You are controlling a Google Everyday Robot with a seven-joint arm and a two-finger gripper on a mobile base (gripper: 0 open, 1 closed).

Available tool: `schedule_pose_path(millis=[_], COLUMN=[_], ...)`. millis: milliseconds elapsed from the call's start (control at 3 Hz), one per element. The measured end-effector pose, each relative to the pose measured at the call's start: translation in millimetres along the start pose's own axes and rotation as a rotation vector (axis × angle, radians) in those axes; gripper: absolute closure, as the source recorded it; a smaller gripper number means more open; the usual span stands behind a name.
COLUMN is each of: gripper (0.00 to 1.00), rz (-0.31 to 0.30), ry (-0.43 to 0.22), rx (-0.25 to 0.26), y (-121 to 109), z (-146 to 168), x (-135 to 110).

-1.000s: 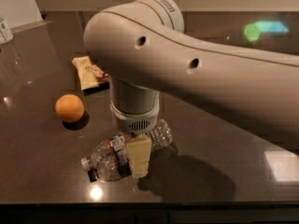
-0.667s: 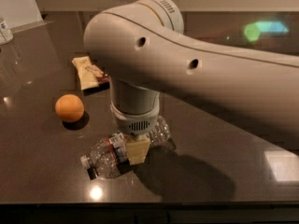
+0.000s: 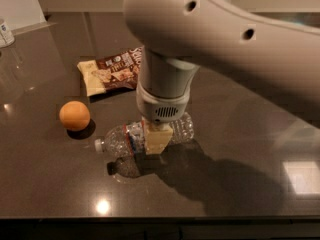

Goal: Place water bottle upright

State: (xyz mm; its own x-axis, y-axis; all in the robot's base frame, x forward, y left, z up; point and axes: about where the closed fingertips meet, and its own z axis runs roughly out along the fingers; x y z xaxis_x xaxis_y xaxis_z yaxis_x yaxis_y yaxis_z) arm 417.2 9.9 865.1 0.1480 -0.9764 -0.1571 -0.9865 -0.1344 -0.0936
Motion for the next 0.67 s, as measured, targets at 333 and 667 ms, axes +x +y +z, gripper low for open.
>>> schedule_pose_path(millis=[333,667], gripper=[1.00,1.00], rz=[0.074,0.134], ry=[-0.118,-0.226], rx=[0.023,0.055], y=[-29.0,-56.4], z=[-35.4,-62.1], x=[23.0,44.4])
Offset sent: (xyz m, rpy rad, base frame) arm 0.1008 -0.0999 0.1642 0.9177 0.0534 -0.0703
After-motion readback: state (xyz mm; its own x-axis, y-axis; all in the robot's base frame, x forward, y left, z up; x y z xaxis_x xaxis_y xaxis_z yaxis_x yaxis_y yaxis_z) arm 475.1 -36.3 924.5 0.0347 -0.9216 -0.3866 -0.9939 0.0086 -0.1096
